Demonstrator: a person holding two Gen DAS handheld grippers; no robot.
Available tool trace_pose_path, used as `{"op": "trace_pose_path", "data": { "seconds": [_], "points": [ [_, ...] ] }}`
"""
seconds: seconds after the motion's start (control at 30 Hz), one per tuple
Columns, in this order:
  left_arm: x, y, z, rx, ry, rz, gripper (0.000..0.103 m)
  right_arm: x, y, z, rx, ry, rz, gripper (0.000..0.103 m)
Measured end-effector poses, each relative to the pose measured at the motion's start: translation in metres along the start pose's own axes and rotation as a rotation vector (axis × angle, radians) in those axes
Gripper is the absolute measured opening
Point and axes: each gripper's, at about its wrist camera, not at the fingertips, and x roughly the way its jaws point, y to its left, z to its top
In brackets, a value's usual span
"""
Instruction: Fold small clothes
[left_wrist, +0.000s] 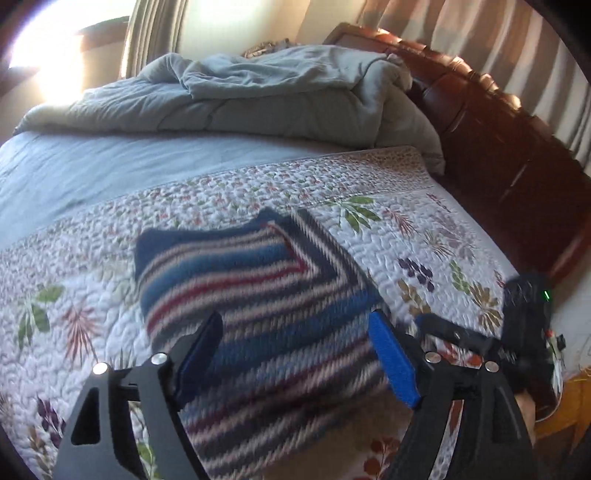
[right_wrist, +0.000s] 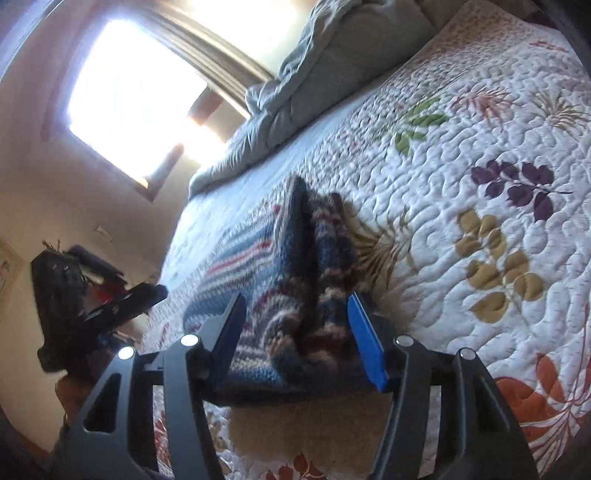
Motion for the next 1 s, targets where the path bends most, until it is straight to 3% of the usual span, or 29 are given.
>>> {"op": "trace_pose_path", "data": {
  "seconds": [0.07,0.1,0.13,0.27,0.43,0.53,0.6,0.63,0.7,0.77,0.87,0.93,0.97,1.0],
  "points": [
    [-0.008,0.0,-0.019,0.02,-0.027,0.002,0.082,0.01,0.003,-0.003,-0.015,0.033,-0.03,0.053],
    [-0.011,0.001,-0.027,0.019,-0.026,-0.013,0.082,0.016,0.004,-0.006,-0.021,0.056,-0.039,0.038],
    [-0.014,0.002,-0.033,0.009,-0.029,-0.032,0.082,0.02,0.004,-0.007,-0.023,0.066,-0.045,0.031],
    [-0.013,0.004,-0.052,0.003,-0.015,-0.046,0.081,0.016,-0.002,-0.007,-0.005,0.056,-0.063,0.019],
    [-0.002,0.008,-0.075,-0.006,0.035,-0.078,0.081,0.018,-0.016,-0.013,0.008,0.095,-0.086,0.019],
    [0.007,0.012,-0.086,-0.013,0.071,-0.097,0.081,0.002,-0.008,0.0,-0.006,0.064,-0.015,0.035],
    [0.008,0.011,-0.09,0.004,0.077,-0.113,0.081,-0.006,0.006,0.018,-0.072,0.018,-0.054,0.052],
    [0.007,0.01,-0.091,0.014,0.072,-0.124,0.081,0.001,0.013,0.034,-0.095,0.042,-0.049,0.053],
    [0.005,0.011,-0.094,0.016,0.059,-0.14,0.081,0.023,0.019,0.056,-0.089,0.113,0.001,0.054],
    [0.005,0.012,-0.097,0.011,0.052,-0.144,0.081,0.049,0.028,0.075,-0.113,0.164,-0.013,0.054],
    [0.003,0.013,-0.1,0.01,0.037,-0.149,0.081,0.091,0.037,0.091,-0.142,0.262,-0.07,0.055],
    [0.0,0.012,-0.102,0.022,0.035,-0.15,0.081,0.112,0.041,0.097,-0.169,0.281,-0.152,0.055],
    [-0.001,0.012,-0.103,0.031,0.033,-0.148,0.081,0.12,0.041,0.099,-0.172,0.297,-0.159,0.052],
    [-0.002,0.011,-0.104,0.04,0.03,-0.146,0.081,0.125,0.042,0.1,-0.176,0.311,-0.154,0.028]
  ]
}}
